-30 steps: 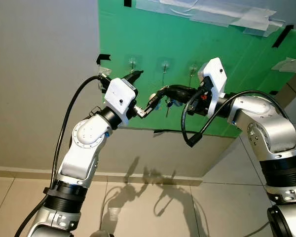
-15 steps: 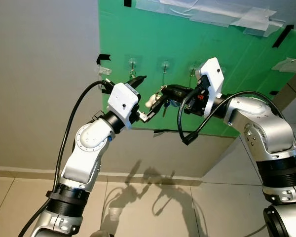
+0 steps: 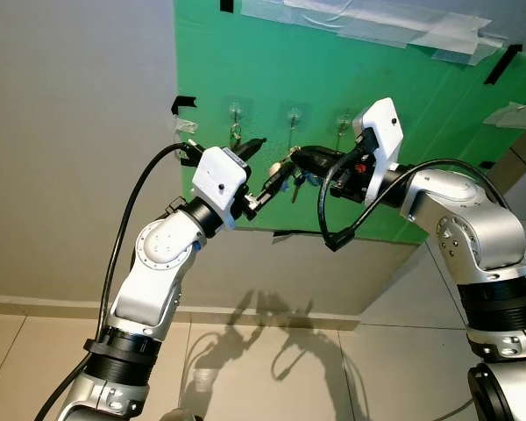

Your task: Hang keys on a hook

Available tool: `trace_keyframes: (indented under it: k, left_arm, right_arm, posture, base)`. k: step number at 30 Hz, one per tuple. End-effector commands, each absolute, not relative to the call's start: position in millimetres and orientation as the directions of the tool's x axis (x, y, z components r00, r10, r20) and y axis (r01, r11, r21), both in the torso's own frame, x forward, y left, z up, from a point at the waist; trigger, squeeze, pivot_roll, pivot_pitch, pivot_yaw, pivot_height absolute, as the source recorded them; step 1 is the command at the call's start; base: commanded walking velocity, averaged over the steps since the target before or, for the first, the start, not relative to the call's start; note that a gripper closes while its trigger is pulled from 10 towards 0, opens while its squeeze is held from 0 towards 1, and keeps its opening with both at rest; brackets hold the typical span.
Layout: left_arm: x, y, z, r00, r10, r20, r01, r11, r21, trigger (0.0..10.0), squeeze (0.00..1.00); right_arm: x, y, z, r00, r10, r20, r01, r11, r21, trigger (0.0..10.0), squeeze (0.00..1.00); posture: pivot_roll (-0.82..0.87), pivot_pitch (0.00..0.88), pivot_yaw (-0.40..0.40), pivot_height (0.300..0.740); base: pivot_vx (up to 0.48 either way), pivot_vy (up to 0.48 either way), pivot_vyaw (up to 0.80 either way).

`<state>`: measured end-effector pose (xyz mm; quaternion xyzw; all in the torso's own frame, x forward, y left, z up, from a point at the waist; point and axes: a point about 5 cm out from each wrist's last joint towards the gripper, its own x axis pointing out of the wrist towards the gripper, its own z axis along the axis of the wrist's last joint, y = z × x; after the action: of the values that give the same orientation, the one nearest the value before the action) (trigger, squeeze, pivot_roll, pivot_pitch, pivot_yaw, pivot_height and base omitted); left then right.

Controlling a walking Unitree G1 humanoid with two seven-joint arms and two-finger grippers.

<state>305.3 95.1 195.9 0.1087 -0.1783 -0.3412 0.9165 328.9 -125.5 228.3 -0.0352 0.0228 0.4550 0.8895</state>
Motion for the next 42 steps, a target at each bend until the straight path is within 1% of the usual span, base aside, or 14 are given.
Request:
trace_keyframes:
  k: [1,10,16,29,32,33,37,42]
  left_arm:
    - [307,91,201,0.696,-0.668,0.265,0.59,0.742,0.319,0.0,0.0]
    - [307,88,200,0.692,-0.673,0.262,0.596,0.737,0.319,0.0,0.0]
    - [307,84,200,0.683,-0.684,0.258,0.608,0.727,0.319,0.0,0.0]
    - [309,84,200,0.689,-0.68,0.253,0.606,0.731,0.313,0.0,0.0]
    - [311,86,200,0.7,-0.669,0.252,0.596,0.741,0.311,0.0,0.0]
    - [314,88,200,0.716,-0.651,0.253,0.582,0.756,0.3,0.0,0.0]
    - [315,90,201,0.726,-0.637,0.258,0.571,0.768,0.289,0.0,0.0]
    - [317,94,204,0.738,-0.614,0.282,0.567,0.789,0.236,0.0,0.0]
  right_arm:
    - [329,-129,240,0.593,0.804,-0.041,-0.804,0.591,-0.061,0.0,0.0]
    - [326,-124,243,0.58,0.814,-0.032,-0.814,0.577,-0.063,0.0,0.0]
    - [320,-114,242,0.551,0.834,-0.022,-0.834,0.549,-0.054,0.0,0.0]
    - [311,-104,249,0.509,0.861,0.002,-0.859,0.508,-0.058,0.0,0.0]
    - [309,-103,249,0.505,0.863,0.004,-0.862,0.504,-0.057,0.0,0.0]
    - [309,-103,249,0.502,0.865,0.005,-0.863,0.502,-0.056,0.0,0.0]
    - [307,-103,248,0.501,0.865,0.002,-0.864,0.5,-0.052,0.0,0.0]
    - [307,-103,242,0.507,0.862,-0.019,-0.861,0.506,-0.052,0.0,0.0]
  posture:
    - [0.02,0.0,-0.098,0.74]
    - [0.02,0.0,-0.097,0.74]
    - [0.02,0.0,-0.096,0.74]
    - [0.01,0.0,-0.093,0.74]
    - [0.01,0.0,-0.091,0.74]
    - [0.01,0.0,-0.091,0.74]
    - [0.01,0.0,-0.09,0.74]
    - [0.02,0.0,-0.089,0.74]
  base:
    - [0.0,0.0,0.0]
    - [0.0,0.0,0.0]
    - [0.0,0.0,0.0]
    - [0.0,0.0,0.0]
    - [0.0,0.0,0.0]
    - [0.0,0.0,0.0]
    - [0.0,0.0,0.0]
    - [0.0,0.0,0.0]
